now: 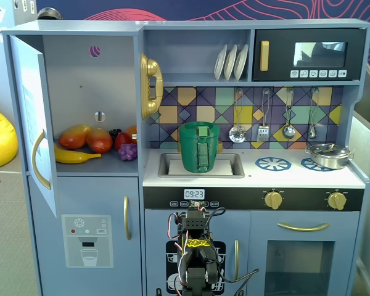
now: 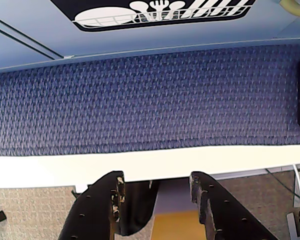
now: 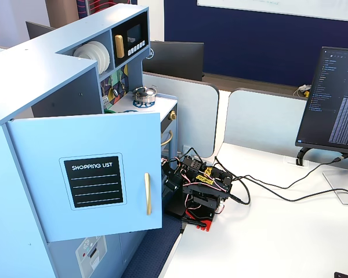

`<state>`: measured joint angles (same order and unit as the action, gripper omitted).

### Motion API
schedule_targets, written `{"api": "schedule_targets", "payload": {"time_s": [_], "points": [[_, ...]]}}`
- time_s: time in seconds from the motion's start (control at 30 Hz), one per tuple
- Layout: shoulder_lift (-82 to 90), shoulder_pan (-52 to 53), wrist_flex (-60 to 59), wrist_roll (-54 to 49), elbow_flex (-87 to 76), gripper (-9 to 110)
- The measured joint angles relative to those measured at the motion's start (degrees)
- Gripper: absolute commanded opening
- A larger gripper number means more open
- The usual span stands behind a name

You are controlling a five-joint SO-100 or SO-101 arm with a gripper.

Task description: Close the left cabinet door

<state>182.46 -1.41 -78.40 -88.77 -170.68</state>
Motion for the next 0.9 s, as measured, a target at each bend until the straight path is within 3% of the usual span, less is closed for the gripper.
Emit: {"api": "schedule_targets", "payload": {"time_s": [0.53,0.73,0.9], "points": [[0.00,-1.85,0.09,-0.44,0.00,0],[-2.81,-25.58,8.79,3.16,7.29,0],[-10.72,-49.75,25.93,-4.22,14.77,0]]}}
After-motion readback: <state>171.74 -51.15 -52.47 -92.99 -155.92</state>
